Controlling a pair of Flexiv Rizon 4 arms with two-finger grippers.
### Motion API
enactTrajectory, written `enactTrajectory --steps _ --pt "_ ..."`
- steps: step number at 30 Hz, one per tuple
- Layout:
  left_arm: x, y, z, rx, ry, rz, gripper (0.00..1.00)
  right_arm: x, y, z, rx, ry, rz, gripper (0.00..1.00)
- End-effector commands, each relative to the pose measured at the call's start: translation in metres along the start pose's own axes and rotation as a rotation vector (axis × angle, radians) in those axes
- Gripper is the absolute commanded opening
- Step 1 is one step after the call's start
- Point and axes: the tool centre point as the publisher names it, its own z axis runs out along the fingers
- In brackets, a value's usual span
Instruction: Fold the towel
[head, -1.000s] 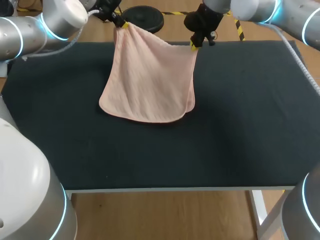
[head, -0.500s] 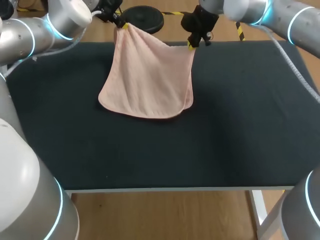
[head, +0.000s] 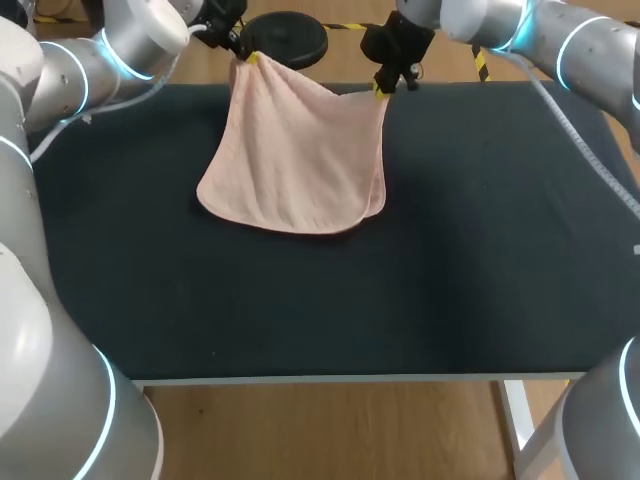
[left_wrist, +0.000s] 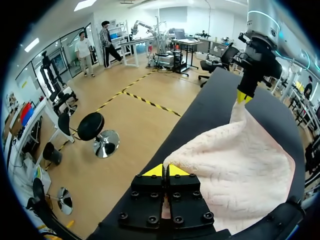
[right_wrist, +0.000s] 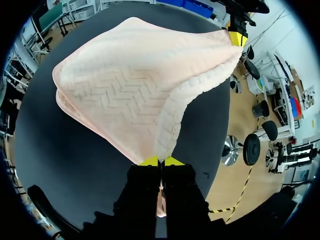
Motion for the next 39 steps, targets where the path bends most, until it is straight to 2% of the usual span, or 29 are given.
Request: enactTrajectory --steps 1,14,31,32,33,34,39 --pt "-0.012 0.0 0.022 -0.016 0.023 -0.004 0.0 -0.008 -0.005 0.004 -0.008 -0.001 -0.001 0.0" --pt "-0.022 0.02 0.029 -0.056 0.005 -0.054 0.0 -0.029 -0.016 0.01 0.015 -0.03 -0.002 0.0" --pt "-0.034 0.028 0.045 -0.068 -0.007 -0.09 0.01 -0.05 -0.022 0.023 0.03 -0.026 -0.019 0.0" --pt "-0.035 0.028 0.046 -0.072 -0.003 -0.095 0.3 -0.05 -0.022 0.023 0.03 -0.024 -0.02 0.14" --pt "-0.035 0.028 0.047 -0.082 0.0 -0.094 0.8 -0.05 -0.022 0.023 0.03 -0.023 -0.02 0.63" --pt "-0.036 0.028 0.047 -0.105 -0.004 -0.11 1.0 -0.05 -0.022 0.024 0.03 -0.023 -0.02 1.0" --pt "-0.036 0.026 0.044 -0.091 -0.004 -0.103 1.0 -0.048 -0.023 0.02 0.031 -0.032 -0.015 1.0"
